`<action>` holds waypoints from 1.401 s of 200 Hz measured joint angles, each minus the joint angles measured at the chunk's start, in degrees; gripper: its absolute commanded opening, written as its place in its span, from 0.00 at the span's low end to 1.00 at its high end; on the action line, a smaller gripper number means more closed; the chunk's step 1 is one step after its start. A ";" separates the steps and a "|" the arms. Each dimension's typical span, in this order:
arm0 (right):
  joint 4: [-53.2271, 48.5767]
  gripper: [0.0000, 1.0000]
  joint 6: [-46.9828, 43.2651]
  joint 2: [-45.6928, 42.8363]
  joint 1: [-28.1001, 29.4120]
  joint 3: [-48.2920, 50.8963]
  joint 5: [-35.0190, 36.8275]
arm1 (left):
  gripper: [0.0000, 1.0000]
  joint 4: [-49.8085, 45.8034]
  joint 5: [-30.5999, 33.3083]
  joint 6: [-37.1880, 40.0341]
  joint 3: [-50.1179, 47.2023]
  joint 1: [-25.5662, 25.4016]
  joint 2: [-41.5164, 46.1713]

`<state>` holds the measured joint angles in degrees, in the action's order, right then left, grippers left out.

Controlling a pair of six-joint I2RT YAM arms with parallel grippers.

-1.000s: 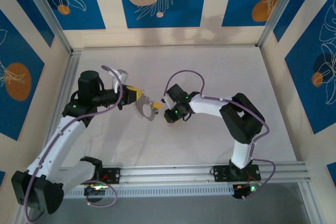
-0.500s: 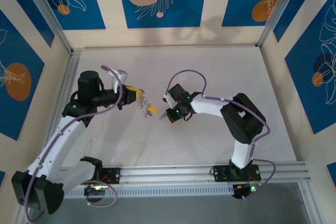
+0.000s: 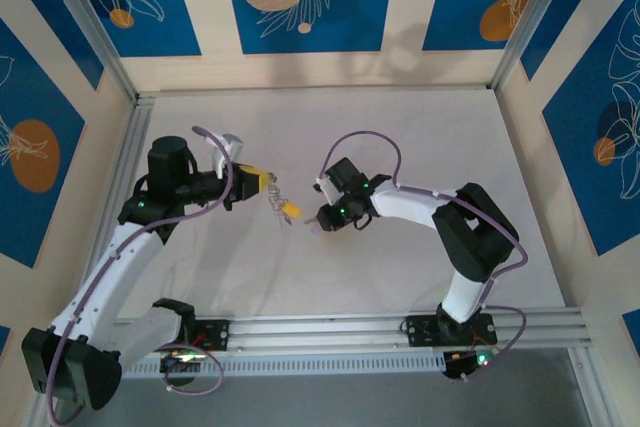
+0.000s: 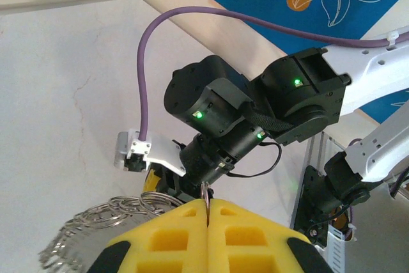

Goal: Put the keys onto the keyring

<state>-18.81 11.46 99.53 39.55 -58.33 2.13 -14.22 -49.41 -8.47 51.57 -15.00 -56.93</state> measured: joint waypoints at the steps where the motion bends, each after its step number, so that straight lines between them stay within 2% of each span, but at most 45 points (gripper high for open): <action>1: 0.07 0.28 -0.02 0.00 -0.07 0.00 -0.11 | 0.00 0.00 0.00 0.00 0.00 0.00 0.00; 22: 1.33 0.31 0.37 -0.11 -0.70 0.90 -1.38 | 0.00 0.00 0.00 0.00 0.00 0.00 0.00; 41: 1.70 0.39 0.04 -0.50 -0.50 2.03 -2.21 | 0.00 0.00 0.00 0.00 0.00 0.00 0.00; 78: 2.05 0.41 -2.12 -0.52 1.53 2.21 -2.34 | 0.00 0.00 -0.02 -0.17 0.00 0.24 0.22; 153: 2.05 0.38 -4.66 0.59 1.81 0.57 0.35 | 0.00 -0.02 -0.02 -0.52 0.00 0.55 1.01; 198: 2.10 0.33 -5.77 1.81 1.81 -1.11 0.85 | 0.00 -0.02 -0.02 -0.61 0.00 0.63 1.01; 280: 1.62 0.31 -6.54 2.34 1.86 -1.25 1.33 | 0.00 0.00 -0.07 -1.07 0.00 0.63 1.01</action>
<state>-17.19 4.93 101.86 41.41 -59.57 3.46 -14.22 -49.47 -9.54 51.57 -14.37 -55.92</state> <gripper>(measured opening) 0.321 0.046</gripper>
